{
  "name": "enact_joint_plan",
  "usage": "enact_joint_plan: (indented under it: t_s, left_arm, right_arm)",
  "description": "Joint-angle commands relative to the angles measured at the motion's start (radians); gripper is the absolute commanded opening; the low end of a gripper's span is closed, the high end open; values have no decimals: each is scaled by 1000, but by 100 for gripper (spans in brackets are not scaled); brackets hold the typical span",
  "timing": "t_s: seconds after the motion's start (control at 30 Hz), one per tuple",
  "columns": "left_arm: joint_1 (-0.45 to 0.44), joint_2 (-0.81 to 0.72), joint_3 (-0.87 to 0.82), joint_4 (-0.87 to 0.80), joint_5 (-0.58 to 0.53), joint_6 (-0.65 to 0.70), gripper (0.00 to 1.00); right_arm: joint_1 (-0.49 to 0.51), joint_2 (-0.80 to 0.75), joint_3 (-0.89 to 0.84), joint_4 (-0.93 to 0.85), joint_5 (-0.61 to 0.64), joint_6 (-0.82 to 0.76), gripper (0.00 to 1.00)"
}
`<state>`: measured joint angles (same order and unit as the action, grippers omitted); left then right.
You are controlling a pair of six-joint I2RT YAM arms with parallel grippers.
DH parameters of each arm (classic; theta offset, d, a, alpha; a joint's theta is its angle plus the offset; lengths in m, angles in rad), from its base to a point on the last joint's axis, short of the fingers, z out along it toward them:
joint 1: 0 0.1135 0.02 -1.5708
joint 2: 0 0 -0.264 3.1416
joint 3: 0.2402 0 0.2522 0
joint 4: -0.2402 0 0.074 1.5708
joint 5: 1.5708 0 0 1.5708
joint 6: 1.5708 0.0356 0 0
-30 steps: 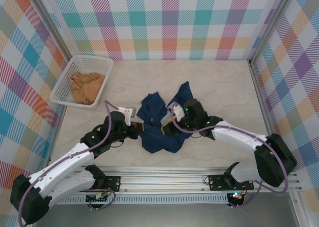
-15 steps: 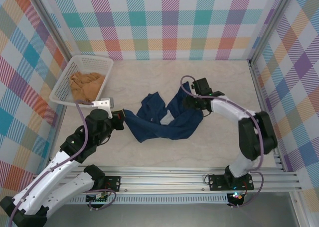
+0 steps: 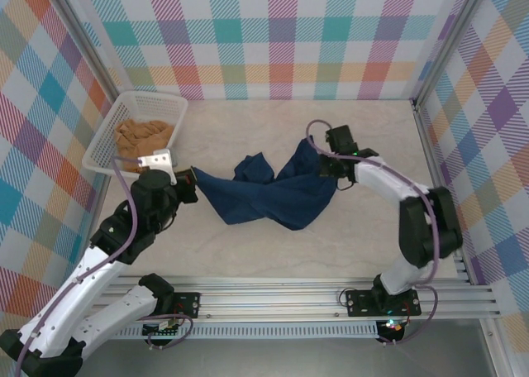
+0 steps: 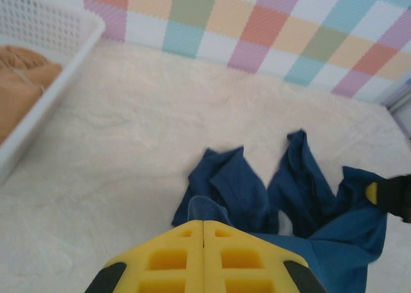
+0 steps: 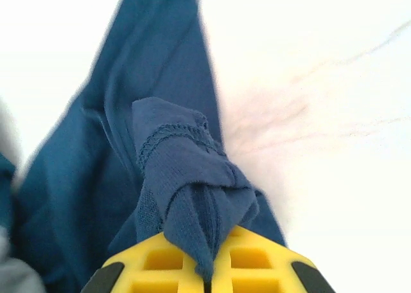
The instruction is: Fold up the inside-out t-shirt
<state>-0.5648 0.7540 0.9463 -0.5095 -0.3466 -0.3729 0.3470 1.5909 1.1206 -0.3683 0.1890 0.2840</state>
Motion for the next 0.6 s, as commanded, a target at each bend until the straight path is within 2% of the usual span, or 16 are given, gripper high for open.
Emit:
enact_joint_plan:
  t_s: [0.0, 0.23, 0.4, 0.47, 0.57]
  left_arm:
    - [26, 35, 123, 48, -25, 39, 0]
    - [41, 177, 400, 32, -11, 103, 0]
    - [102, 238, 530, -30, -55, 143, 0]
    - [140, 243, 557, -59, -76, 152, 0]
    - [214, 244, 586, -110, -88, 162, 0]
  right_arm:
    - [-32, -177, 19, 4, 62, -33, 4]
    - [-34, -450, 104, -103, 102, -81, 5]
    - [-7, -552, 75, -146, 59, -8, 7]
    - [33, -564, 31, -148, 74, 32, 12]
    - [102, -547, -66, -105, 43, 94, 27]
